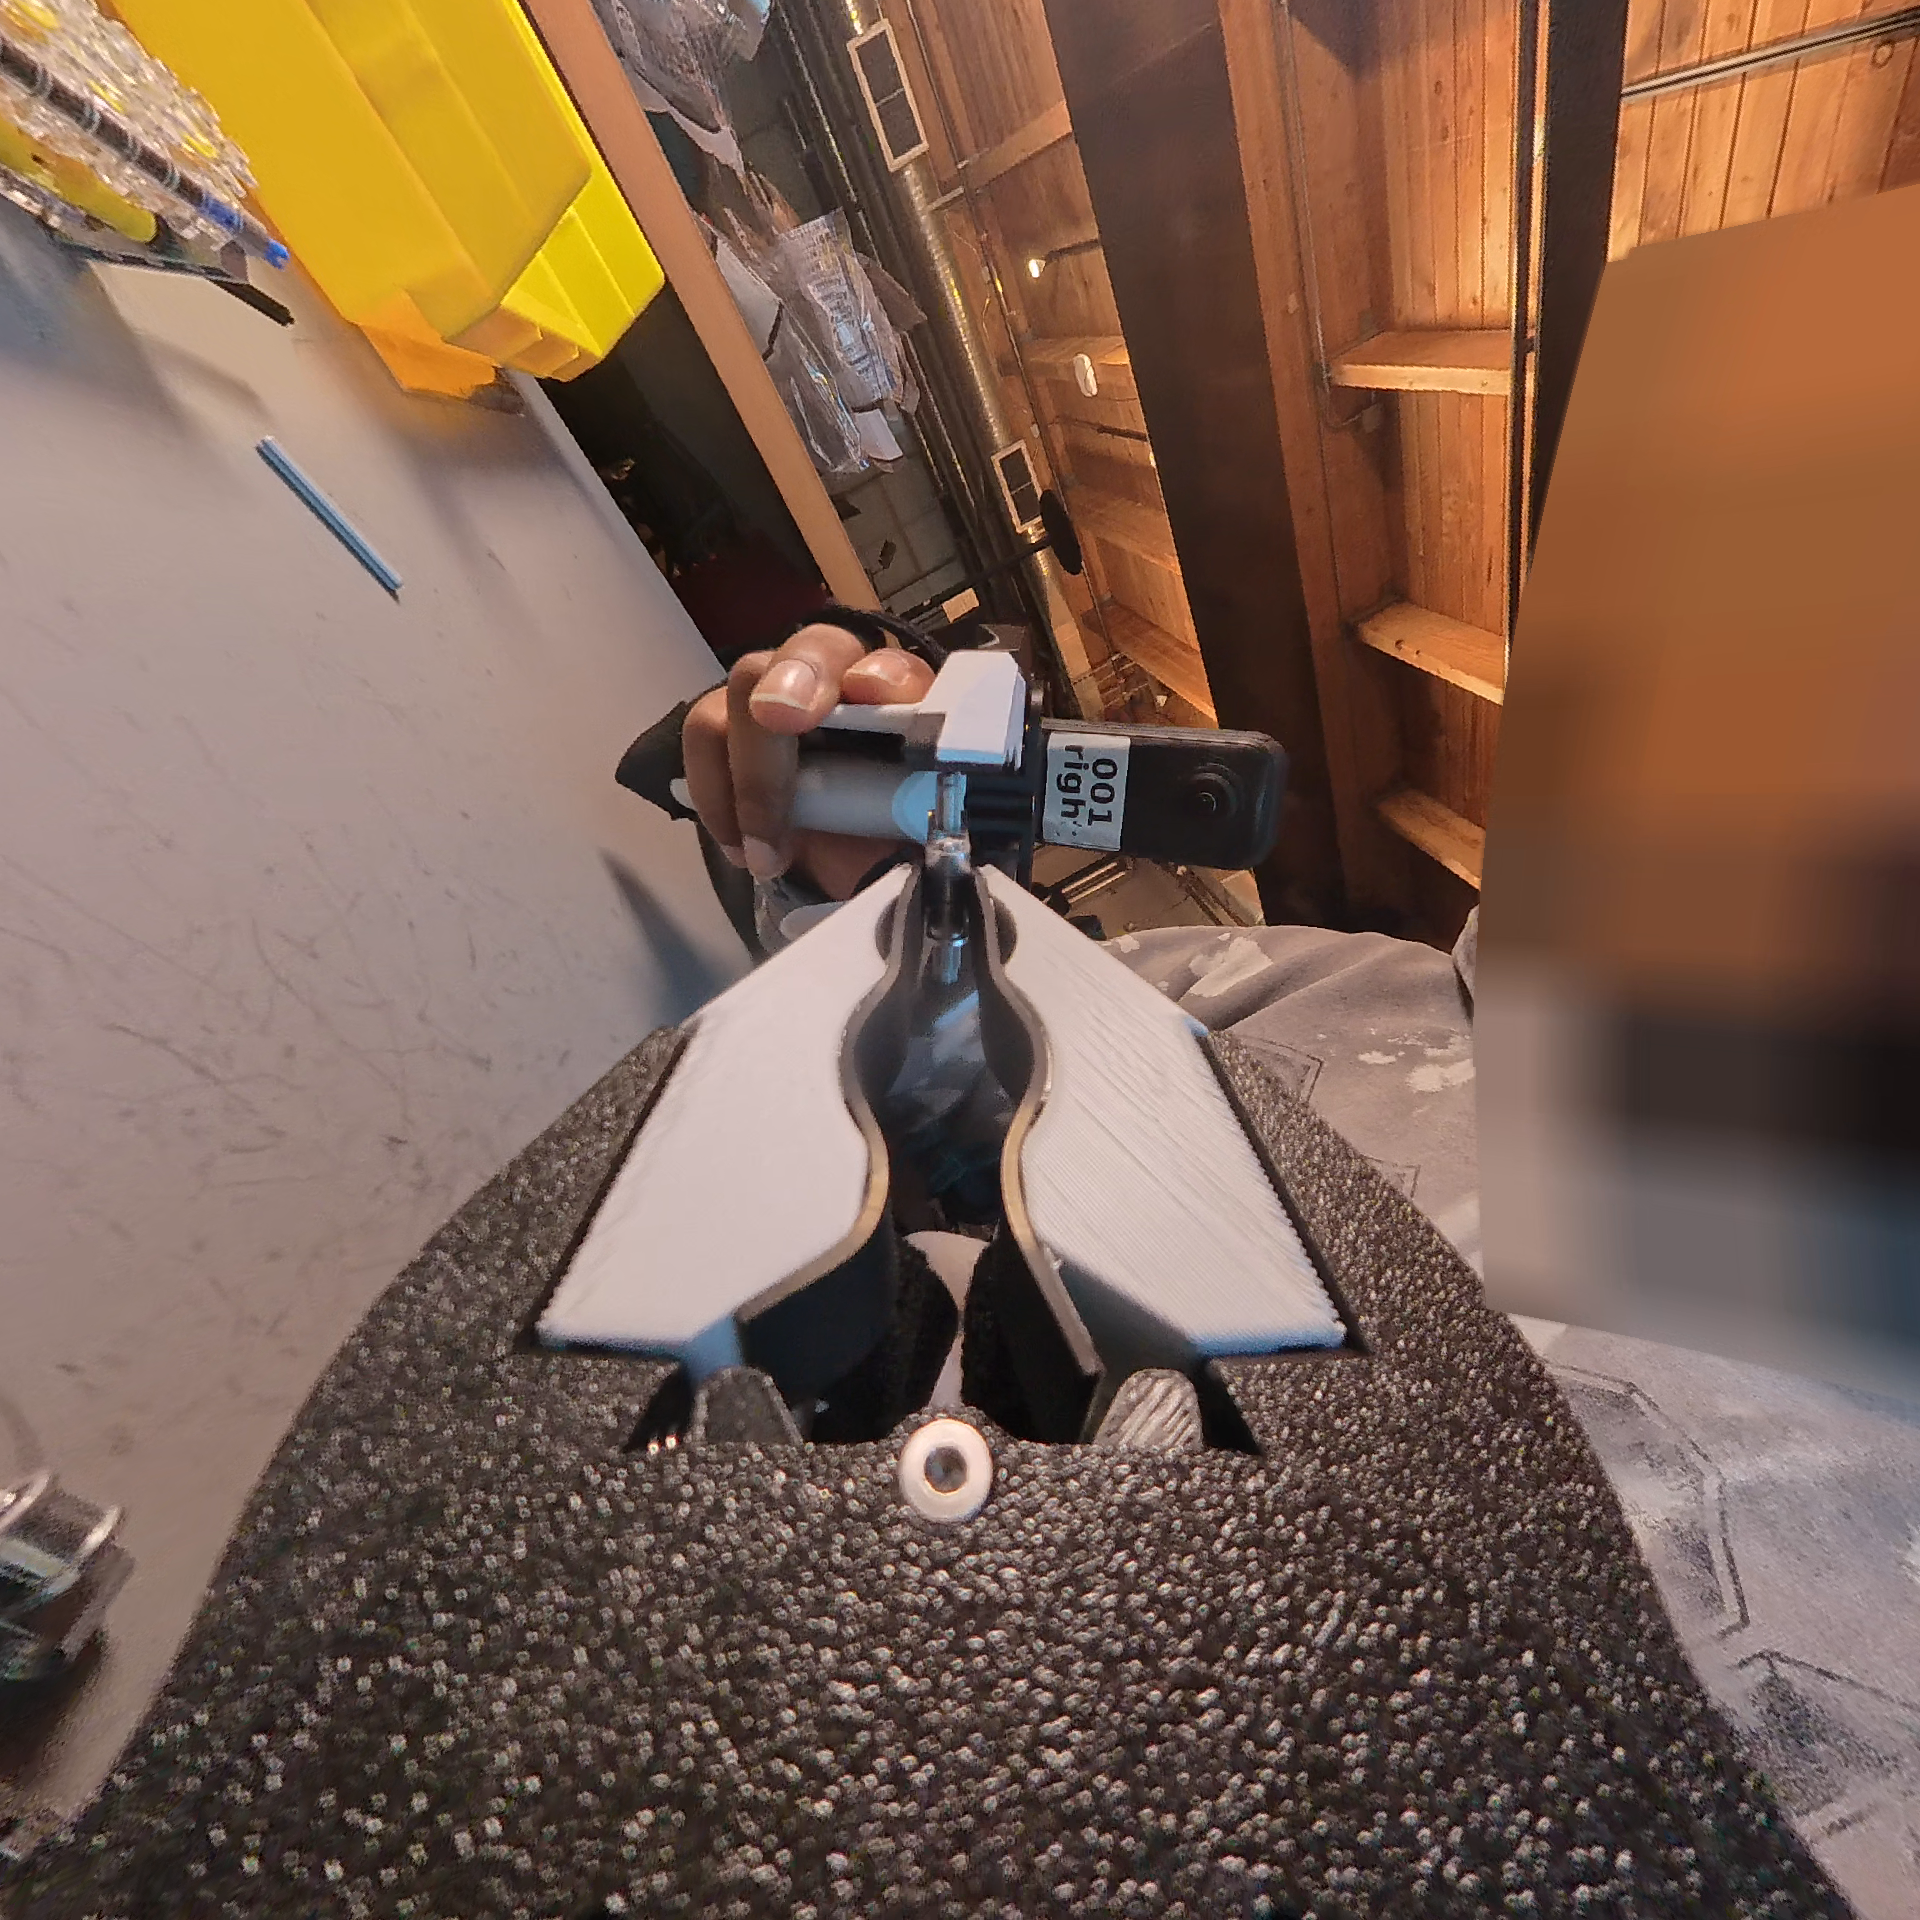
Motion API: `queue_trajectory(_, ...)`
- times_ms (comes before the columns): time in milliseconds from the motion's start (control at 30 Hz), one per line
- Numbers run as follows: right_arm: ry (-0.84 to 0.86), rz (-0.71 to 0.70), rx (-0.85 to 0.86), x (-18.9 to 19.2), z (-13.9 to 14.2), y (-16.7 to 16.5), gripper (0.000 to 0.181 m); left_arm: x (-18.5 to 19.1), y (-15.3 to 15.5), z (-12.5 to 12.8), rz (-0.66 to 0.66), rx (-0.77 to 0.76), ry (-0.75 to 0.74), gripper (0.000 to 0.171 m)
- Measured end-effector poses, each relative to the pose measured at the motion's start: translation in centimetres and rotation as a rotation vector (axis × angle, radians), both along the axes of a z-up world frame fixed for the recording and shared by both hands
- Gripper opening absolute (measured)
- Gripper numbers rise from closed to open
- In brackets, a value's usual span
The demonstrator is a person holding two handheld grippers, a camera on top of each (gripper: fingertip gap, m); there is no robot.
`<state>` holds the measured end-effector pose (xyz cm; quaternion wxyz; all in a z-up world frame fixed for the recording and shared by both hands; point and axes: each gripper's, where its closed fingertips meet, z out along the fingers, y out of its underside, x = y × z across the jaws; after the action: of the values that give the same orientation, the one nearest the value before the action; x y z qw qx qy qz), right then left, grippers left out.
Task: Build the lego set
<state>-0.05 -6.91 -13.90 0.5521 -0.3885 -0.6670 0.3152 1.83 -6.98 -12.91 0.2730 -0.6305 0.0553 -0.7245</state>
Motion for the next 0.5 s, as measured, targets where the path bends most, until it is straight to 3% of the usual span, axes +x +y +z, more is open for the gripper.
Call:
queue_trajectory(133,0.001,0.017,0.026,-0.05,-0.25,-0.41,0.049,0.16,-0.11,-0.18,-0.006,0.004,0.018,0.006)
queue_trajectory(500,0.003,0.038,-0.038,0.12,0.29,-0.68,0.042,0.80,-0.59,0.22,-0.035,0.019,-0.009,0.006)
